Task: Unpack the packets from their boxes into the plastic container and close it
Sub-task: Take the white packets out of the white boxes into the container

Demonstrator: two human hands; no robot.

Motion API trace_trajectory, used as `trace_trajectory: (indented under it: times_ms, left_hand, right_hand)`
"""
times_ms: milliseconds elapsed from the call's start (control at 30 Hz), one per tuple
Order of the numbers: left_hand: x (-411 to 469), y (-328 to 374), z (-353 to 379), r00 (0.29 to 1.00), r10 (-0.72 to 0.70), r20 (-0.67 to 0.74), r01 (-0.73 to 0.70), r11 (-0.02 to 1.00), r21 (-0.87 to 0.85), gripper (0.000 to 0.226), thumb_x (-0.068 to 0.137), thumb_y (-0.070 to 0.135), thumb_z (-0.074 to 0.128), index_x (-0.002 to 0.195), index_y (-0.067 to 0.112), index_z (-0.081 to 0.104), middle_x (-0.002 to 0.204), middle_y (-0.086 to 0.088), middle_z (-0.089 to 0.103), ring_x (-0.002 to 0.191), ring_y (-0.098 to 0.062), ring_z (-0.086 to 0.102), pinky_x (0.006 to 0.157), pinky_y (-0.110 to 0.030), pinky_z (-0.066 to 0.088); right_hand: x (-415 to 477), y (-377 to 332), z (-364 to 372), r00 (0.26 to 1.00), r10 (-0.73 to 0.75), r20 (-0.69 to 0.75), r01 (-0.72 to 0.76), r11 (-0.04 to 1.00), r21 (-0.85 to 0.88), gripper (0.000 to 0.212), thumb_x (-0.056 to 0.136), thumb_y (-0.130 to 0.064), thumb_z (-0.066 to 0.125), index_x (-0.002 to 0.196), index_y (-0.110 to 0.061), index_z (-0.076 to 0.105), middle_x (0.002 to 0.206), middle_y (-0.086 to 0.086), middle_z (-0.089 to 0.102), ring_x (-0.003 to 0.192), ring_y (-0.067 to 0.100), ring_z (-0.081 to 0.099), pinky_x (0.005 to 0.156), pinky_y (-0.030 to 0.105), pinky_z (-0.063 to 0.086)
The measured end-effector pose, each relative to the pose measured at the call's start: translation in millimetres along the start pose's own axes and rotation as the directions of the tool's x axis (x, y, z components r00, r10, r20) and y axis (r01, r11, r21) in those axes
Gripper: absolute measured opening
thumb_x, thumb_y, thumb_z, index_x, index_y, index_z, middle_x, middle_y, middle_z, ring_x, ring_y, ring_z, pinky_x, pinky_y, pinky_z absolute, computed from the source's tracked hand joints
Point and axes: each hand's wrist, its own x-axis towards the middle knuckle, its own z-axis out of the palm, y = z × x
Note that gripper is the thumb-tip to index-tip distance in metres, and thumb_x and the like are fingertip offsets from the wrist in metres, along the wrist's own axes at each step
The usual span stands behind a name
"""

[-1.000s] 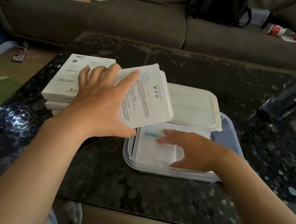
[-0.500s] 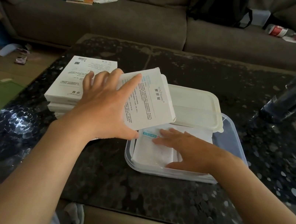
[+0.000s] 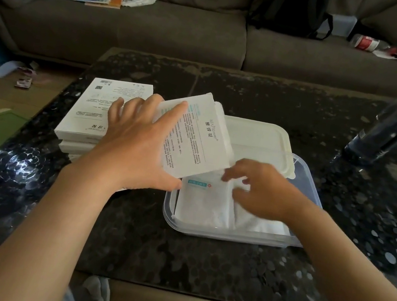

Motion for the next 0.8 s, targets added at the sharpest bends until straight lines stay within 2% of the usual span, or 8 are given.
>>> trace_trajectory:
  times_ms: [33, 100, 200, 333, 433, 600, 733, 800]
  left_hand:
    - [-1, 1, 0, 1.000, 0.014, 0.003, -0.014, 1.000, -0.013, 0.132, 0.048, 0.079, 0.068, 0.154, 0.038, 0.000, 0.149, 0.005, 0.012, 0.140, -0.025, 0.010, 0.120, -0.054, 0.007]
    - [-1, 3, -1, 0.998, 0.059, 0.003, -0.059, 0.998, -0.023, 0.131, 0.048, 0.079, 0.069, 0.153, 0.039, 0.002, 0.146, 0.007, 0.015, 0.139, -0.023, 0.015, 0.119, -0.054, 0.009]
    - [0, 9, -1, 0.993, 0.114, -0.026, -0.114, 0.993, -0.021, 0.129, 0.048, 0.077, 0.072, 0.153, 0.039, 0.007, 0.143, 0.008, 0.022, 0.135, -0.021, 0.022, 0.118, -0.051, 0.014]
    - [-2, 21, 0, 0.976, 0.197, -0.092, -0.198, 0.980, -0.006, 0.127, 0.047, 0.072, 0.073, 0.153, 0.036, 0.013, 0.144, 0.006, 0.026, 0.135, -0.023, 0.025, 0.119, -0.051, 0.013]
    - [-3, 32, 2, 0.957, 0.260, -0.128, -0.255, 0.965, 0.055, 0.126, 0.048, 0.071, 0.073, 0.154, 0.032, 0.017, 0.143, 0.001, 0.028, 0.134, -0.026, 0.028, 0.120, -0.055, 0.010]
    - [-5, 47, 11, 0.930, 0.324, -0.176, -0.308, 0.945, 0.112, 0.121, 0.050, 0.069, 0.072, 0.153, 0.026, 0.024, 0.144, -0.006, 0.032, 0.135, -0.031, 0.030, 0.118, -0.061, 0.013]
    - [-3, 44, 12, 0.935, 0.304, -0.184, -0.286, 0.951, 0.119, 0.121, 0.049, 0.069, 0.072, 0.153, 0.027, 0.026, 0.145, -0.006, 0.032, 0.135, -0.032, 0.031, 0.118, -0.060, 0.012]
    - [-2, 40, 10, 0.943, 0.278, -0.181, -0.260, 0.959, 0.117, 0.123, 0.048, 0.070, 0.072, 0.153, 0.028, 0.024, 0.145, -0.005, 0.031, 0.136, -0.031, 0.031, 0.119, -0.060, 0.011]
  right_hand:
    - [0, -2, -8, 0.990, 0.037, -0.139, -0.028, 0.997, 0.068, 0.023, 0.090, -0.008, 0.063, 0.102, -0.026, 0.071, 0.112, -0.009, 0.068, 0.104, 0.014, 0.064, 0.092, 0.030, 0.057]
    - [-1, -4, -26, 0.934, 0.138, -0.330, -0.045, 0.961, 0.273, 0.016, 0.090, -0.004, 0.061, 0.084, -0.017, 0.069, 0.082, -0.002, 0.069, 0.077, 0.017, 0.068, 0.063, 0.025, 0.055]
    - [-7, -11, -45, 0.907, 0.192, -0.375, 0.017, 0.873, 0.488, 0.008, 0.092, -0.003, 0.065, 0.088, -0.011, 0.065, 0.075, 0.008, 0.069, 0.059, 0.020, 0.066, 0.049, 0.025, 0.050]
    - [-11, -16, -42, 0.964, 0.116, -0.239, 0.022, 0.861, 0.508, 0.017, 0.091, -0.021, 0.073, 0.095, -0.009, 0.061, 0.085, -0.001, 0.075, 0.070, 0.018, 0.076, 0.055, 0.032, 0.061]
    - [-7, -9, -37, 0.969, 0.116, -0.216, -0.008, 0.897, 0.442, 0.023, 0.089, -0.018, 0.076, 0.103, -0.009, 0.061, 0.089, -0.004, 0.072, 0.077, 0.014, 0.077, 0.055, 0.031, 0.062]
    - [-5, -2, -36, 0.965, 0.092, -0.247, -0.009, 0.949, 0.317, 0.034, 0.086, -0.013, 0.080, 0.114, -0.025, 0.065, 0.097, -0.010, 0.070, 0.085, 0.014, 0.074, 0.061, 0.039, 0.065]
    - [-13, -1, -44, 0.972, 0.059, -0.229, 0.033, 0.925, 0.379, 0.028, 0.089, -0.016, 0.076, 0.111, -0.031, 0.068, 0.102, -0.016, 0.070, 0.092, 0.010, 0.072, 0.069, 0.030, 0.063]
    - [-19, -1, -51, 0.968, 0.063, -0.241, 0.052, 0.896, 0.442, 0.019, 0.089, -0.022, 0.075, 0.101, -0.035, 0.068, 0.096, -0.022, 0.071, 0.088, 0.004, 0.073, 0.062, 0.019, 0.059]
